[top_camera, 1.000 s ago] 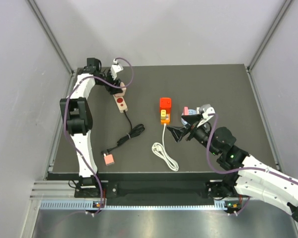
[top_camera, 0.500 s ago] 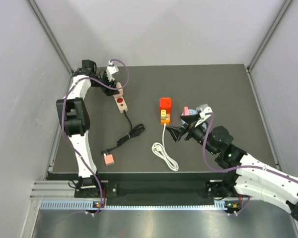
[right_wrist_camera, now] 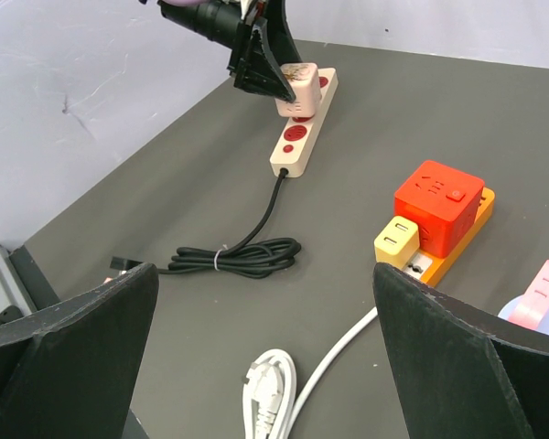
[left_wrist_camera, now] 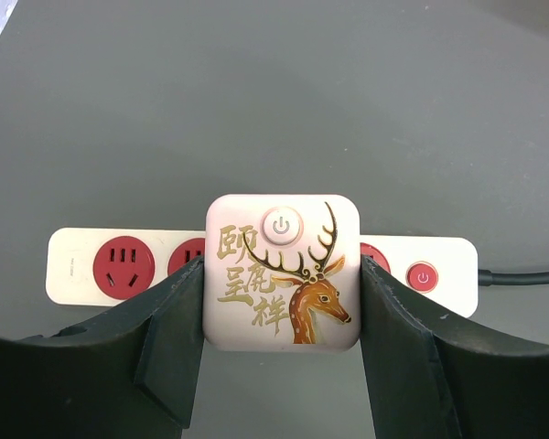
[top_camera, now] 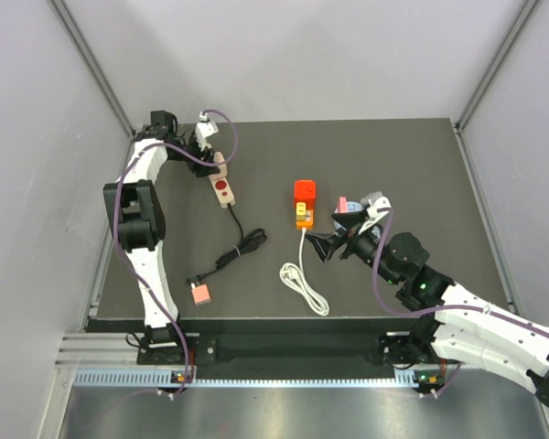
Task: Insert the plug
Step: Insert the plug into the socket.
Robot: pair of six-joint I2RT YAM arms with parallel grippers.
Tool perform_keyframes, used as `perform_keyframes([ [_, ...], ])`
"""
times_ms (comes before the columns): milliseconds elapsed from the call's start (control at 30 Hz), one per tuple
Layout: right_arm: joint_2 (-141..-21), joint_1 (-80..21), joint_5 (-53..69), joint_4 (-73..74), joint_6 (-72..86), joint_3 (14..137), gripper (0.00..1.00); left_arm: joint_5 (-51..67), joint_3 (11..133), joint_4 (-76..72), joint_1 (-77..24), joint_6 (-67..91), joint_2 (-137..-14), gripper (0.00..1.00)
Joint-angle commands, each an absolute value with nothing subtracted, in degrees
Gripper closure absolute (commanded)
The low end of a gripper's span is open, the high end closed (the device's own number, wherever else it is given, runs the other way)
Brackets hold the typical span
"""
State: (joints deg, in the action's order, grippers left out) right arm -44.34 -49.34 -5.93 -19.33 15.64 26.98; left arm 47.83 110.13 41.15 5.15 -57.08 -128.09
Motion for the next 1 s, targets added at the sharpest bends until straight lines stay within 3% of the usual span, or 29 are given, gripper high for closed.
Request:
perform_keyframes([
  [0,-44.4,-49.1,-5.8,-22.7,15.6,28.5,0.00,35.1,107.9,42.9,7.6,-60.1,-133.5,1.00],
  [267,-45.7,-49.1,-5.4,-24.2,16.1,28.2,0.00,39.6,118.7,53.2,8.9,-62.7,-135.8,1.00],
  [633,-47.5,-49.1,-5.4,-24.6,16.2,28.2,0.00,44.4,119.7,51.5,9.8,-61.8,-133.4,1.00],
  [967,-47.7,-48.8,-5.1,-24.7,16.3,28.5,0.00,41.9,119.8,49.7,9.6,-61.6,-130.9,1.00],
])
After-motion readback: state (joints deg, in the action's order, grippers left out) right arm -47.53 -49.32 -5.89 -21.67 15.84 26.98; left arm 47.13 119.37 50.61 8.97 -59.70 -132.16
